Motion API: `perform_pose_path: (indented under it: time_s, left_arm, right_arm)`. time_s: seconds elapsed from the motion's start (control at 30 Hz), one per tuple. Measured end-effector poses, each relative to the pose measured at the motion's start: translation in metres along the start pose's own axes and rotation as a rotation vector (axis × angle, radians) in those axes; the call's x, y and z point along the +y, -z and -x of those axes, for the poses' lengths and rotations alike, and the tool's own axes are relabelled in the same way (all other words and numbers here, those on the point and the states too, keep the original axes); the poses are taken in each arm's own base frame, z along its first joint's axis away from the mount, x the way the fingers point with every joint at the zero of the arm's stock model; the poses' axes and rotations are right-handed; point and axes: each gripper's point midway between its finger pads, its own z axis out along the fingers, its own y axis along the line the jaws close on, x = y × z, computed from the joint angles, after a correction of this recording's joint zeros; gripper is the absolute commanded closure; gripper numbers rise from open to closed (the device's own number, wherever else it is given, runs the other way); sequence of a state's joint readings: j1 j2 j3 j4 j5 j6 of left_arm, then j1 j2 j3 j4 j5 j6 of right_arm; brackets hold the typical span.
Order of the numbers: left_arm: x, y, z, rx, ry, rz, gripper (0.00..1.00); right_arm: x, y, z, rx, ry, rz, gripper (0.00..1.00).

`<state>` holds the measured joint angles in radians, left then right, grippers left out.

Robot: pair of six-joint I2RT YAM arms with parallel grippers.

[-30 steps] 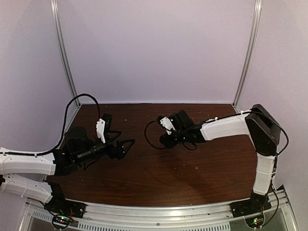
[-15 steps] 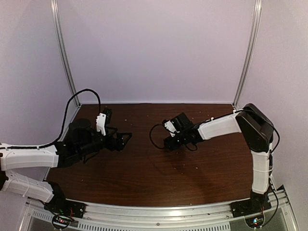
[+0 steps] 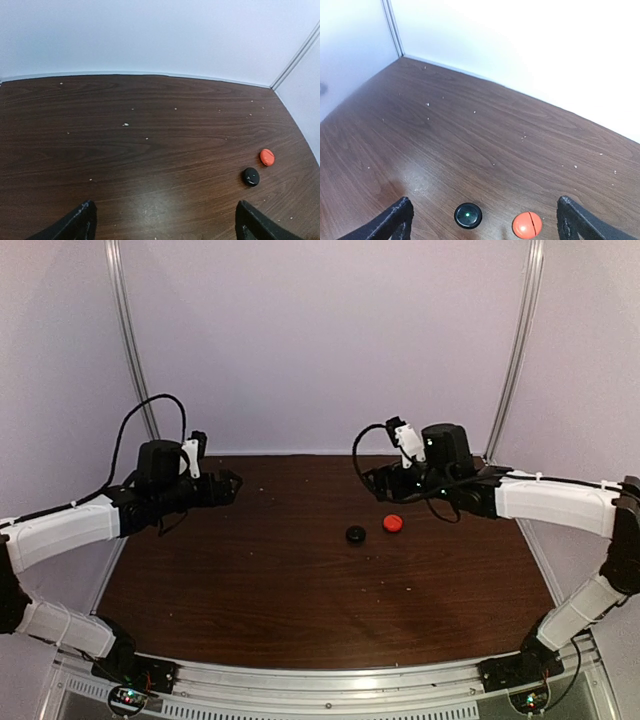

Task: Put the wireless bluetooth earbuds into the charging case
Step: Reset both arms

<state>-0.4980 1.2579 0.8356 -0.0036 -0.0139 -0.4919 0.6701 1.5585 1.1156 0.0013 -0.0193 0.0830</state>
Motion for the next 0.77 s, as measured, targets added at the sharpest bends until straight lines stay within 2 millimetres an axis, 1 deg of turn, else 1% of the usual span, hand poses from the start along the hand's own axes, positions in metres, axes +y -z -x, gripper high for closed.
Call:
perform_pose_path:
  time_s: [0.07, 0.13, 0.2, 0.27, 0.43, 0.5, 0.53, 0.6, 0.77]
  left_arm:
    - [0.012, 0.005, -0.004, 0.004, 0.007, 0.048, 0.02]
    - [0.019, 0.015, -0.011, -0.002, 0.016, 0.076, 0.02]
    - [0.028, 0.024, -0.022, -0.006, 0.029, 0.101, 0.02]
    - [0.036, 0.03, -0.037, 0.002, 0.044, 0.118, 0.02]
    - [0.059, 0.037, -0.092, 0.068, 0.087, 0.162, 0.02]
    - [0.066, 0.04, -0.107, 0.085, 0.101, 0.181, 0.02]
    - [0.068, 0.041, -0.111, 0.088, 0.105, 0.187, 0.02]
    - [0.07, 0.042, -0.112, 0.08, 0.111, 0.192, 0.02]
    - [0.071, 0.042, -0.103, 0.037, 0.118, 0.199, 0.02]
  right_arm:
    - [-0.008, 0.027, 0.009, -0.059, -0.027, -0.012, 0.0]
    - [-0.017, 0.052, 0.008, -0.1, -0.056, -0.025, 0.0]
    - [-0.024, 0.07, 0.0, -0.12, -0.083, -0.036, 0.0]
    - [-0.029, 0.081, -0.017, -0.125, -0.109, -0.048, 0.0]
    - [-0.042, 0.101, -0.08, -0.086, -0.171, -0.092, 0.0]
    - [-0.046, 0.109, -0.097, -0.092, -0.194, -0.103, 0.0]
    - [-0.047, 0.113, -0.103, -0.101, -0.205, -0.108, 0.0]
    - [-0.05, 0.117, -0.108, -0.118, -0.216, -0.116, 0.0]
    - [-0.052, 0.118, -0.104, -0.148, -0.228, -0.123, 0.0]
